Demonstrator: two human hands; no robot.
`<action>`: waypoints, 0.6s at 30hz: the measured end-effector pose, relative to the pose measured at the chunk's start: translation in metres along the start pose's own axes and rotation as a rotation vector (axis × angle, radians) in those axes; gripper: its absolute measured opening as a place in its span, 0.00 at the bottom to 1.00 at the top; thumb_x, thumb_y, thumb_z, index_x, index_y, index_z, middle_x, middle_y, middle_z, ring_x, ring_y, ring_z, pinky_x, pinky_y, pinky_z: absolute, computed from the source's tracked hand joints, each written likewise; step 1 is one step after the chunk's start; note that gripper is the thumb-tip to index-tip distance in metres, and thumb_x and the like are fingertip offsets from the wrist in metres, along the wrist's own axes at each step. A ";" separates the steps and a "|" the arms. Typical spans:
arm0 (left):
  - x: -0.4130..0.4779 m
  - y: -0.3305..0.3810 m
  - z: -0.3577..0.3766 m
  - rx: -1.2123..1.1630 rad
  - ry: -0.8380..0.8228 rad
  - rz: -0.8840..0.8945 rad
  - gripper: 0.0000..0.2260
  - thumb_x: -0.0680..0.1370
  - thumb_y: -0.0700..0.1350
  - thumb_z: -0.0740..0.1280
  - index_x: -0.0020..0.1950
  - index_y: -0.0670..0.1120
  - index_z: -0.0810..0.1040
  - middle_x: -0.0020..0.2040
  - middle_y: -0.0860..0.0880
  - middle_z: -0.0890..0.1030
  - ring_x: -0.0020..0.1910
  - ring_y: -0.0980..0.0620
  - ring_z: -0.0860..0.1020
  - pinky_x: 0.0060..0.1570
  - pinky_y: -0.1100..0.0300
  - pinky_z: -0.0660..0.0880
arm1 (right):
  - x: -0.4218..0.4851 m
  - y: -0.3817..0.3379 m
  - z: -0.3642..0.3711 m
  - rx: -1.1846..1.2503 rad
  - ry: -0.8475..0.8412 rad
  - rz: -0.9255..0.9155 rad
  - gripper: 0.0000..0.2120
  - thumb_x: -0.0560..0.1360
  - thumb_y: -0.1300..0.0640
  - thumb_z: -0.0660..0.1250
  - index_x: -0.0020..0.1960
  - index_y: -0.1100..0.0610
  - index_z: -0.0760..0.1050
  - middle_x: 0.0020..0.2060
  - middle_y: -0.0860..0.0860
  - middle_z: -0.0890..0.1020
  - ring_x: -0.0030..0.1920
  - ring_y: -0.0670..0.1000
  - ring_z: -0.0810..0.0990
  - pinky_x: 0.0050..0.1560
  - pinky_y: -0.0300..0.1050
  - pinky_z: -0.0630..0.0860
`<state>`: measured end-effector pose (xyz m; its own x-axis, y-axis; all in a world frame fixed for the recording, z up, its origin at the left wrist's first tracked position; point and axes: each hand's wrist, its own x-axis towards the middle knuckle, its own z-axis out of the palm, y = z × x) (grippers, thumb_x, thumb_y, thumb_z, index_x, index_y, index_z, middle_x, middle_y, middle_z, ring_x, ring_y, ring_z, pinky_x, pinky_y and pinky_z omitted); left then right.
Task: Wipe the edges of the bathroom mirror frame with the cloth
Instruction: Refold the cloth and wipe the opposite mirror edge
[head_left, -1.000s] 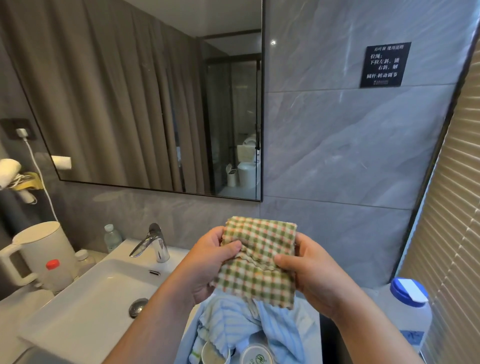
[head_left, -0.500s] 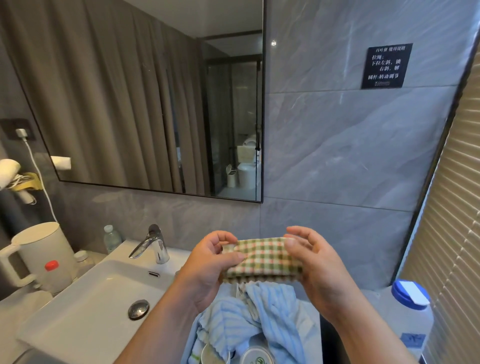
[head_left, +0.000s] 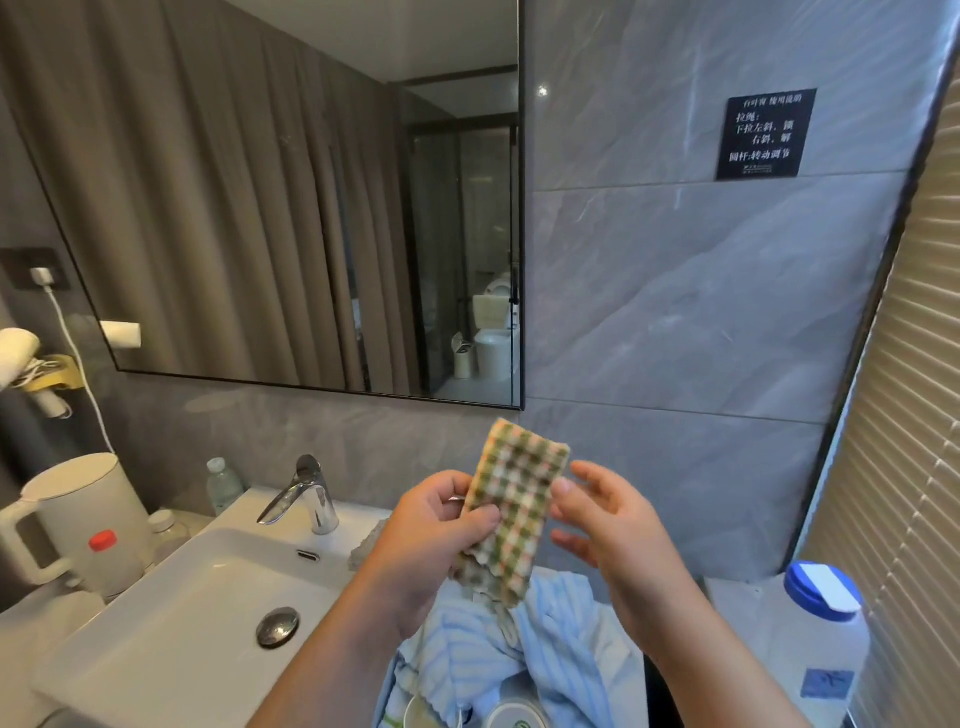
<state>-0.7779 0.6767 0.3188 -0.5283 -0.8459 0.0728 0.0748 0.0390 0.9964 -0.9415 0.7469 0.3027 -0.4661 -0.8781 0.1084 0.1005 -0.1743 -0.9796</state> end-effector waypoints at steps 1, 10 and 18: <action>-0.001 -0.001 0.001 -0.029 -0.001 0.001 0.07 0.76 0.33 0.69 0.53 0.36 0.76 0.45 0.39 0.84 0.42 0.44 0.82 0.37 0.56 0.78 | -0.003 0.001 0.000 -0.037 -0.076 0.038 0.29 0.66 0.45 0.75 0.62 0.57 0.77 0.51 0.51 0.85 0.52 0.50 0.84 0.52 0.49 0.80; -0.001 -0.003 0.002 0.013 -0.031 0.033 0.02 0.77 0.34 0.67 0.49 0.36 0.74 0.43 0.41 0.83 0.40 0.47 0.80 0.39 0.57 0.77 | -0.007 0.003 0.000 0.035 -0.049 -0.006 0.08 0.78 0.67 0.66 0.55 0.60 0.79 0.48 0.62 0.85 0.45 0.55 0.84 0.45 0.52 0.82; -0.003 -0.006 0.003 -0.092 -0.062 0.052 0.15 0.75 0.34 0.68 0.59 0.46 0.78 0.53 0.36 0.81 0.46 0.44 0.80 0.41 0.53 0.78 | -0.012 0.001 -0.004 0.161 -0.205 0.134 0.11 0.73 0.62 0.69 0.55 0.61 0.83 0.54 0.67 0.82 0.50 0.64 0.78 0.58 0.59 0.74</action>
<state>-0.7795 0.6802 0.3128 -0.5725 -0.8097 0.1292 0.1794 0.0301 0.9833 -0.9395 0.7590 0.2999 -0.2538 -0.9669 0.0276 0.2948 -0.1045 -0.9498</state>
